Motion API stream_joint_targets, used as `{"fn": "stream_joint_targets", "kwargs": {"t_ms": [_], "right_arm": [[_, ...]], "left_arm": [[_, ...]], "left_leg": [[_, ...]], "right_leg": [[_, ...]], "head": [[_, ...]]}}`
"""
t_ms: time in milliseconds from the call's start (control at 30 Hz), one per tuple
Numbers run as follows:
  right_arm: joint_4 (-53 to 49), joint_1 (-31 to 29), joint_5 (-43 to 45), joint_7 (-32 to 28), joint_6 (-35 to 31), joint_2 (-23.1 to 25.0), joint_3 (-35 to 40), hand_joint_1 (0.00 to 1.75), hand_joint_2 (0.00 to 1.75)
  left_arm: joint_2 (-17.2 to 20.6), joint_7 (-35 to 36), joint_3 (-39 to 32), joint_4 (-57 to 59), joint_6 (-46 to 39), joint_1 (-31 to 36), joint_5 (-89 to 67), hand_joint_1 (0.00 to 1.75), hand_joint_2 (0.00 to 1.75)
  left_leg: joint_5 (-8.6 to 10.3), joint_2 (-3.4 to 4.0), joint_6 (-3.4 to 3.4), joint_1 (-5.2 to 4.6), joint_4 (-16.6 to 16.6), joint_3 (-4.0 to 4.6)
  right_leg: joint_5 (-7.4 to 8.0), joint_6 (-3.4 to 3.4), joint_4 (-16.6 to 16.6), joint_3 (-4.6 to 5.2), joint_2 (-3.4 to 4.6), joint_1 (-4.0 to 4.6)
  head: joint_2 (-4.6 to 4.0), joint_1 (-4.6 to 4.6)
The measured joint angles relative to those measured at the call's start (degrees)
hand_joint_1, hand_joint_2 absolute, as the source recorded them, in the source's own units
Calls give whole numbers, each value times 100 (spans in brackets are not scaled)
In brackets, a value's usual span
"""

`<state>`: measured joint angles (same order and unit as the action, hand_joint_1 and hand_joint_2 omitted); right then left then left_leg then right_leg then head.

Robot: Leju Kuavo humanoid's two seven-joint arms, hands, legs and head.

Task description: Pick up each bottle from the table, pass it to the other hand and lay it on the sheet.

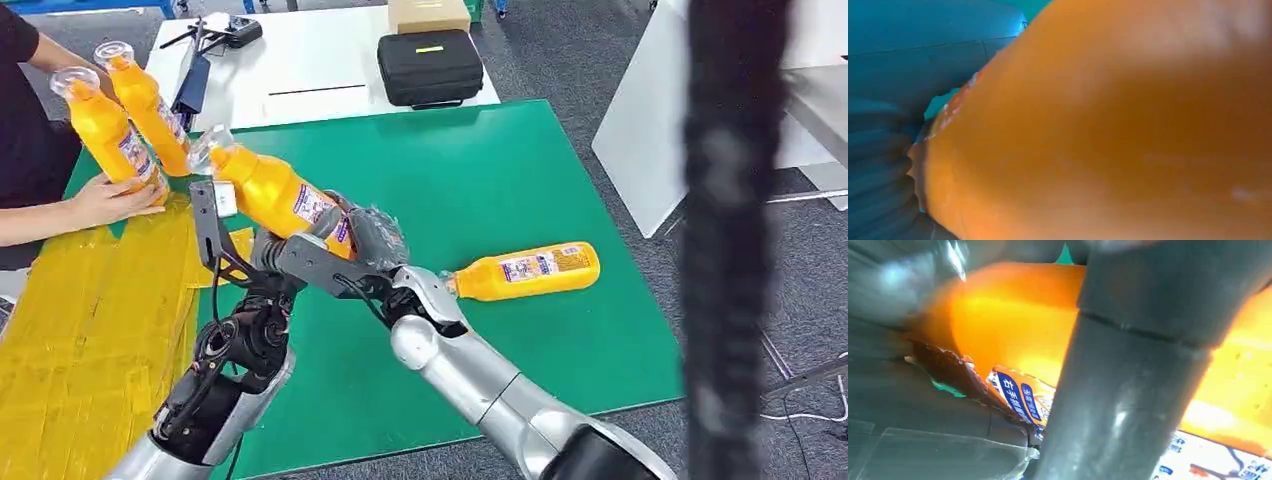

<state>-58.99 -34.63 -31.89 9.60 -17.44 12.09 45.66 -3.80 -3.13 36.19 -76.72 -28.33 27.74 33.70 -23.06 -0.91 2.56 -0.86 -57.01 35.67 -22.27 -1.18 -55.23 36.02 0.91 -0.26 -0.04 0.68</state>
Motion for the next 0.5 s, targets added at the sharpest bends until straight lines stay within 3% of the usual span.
{"fn": "stream_joint_targets", "kwargs": {"t_ms": [133, 167, 200, 500], "right_arm": [[39, -46, -11, 24, 13, -2, 120, 175, 175], [41, -46, -13, 28, 13, -2, 129, 175, 175], [44, -47, -15, 28, 13, -2, 138, 175, 175], [129, -98, -13, 37, 20, -9, 317, 175, 175]], "left_arm": [[0, -70, -20, -2, -17, -62, 35, 0, 175], [0, -76, -20, -2, -22, -71, 37, 49, 175], [0, -85, -24, 0, -24, -77, 37, 175, 175], [-4, -258, -68, -66, -76, -217, 101, 175, 175]], "left_leg": [[0, -1, 0, 0, 0, 0], [0, -3, 0, 0, 0, 0], [0, -3, 0, 0, 0, 1], [0, 2, 0, 0, 0, 0]], "right_leg": [[0, 0, 0, 0, -1, 0], [0, 0, 0, 0, -2, 0], [0, 0, 0, 0, -2, 0], [0, 0, 0, 2, 1, 0]], "head": [[0, -2], [0, 2], [0, 0], [0, 2]]}}
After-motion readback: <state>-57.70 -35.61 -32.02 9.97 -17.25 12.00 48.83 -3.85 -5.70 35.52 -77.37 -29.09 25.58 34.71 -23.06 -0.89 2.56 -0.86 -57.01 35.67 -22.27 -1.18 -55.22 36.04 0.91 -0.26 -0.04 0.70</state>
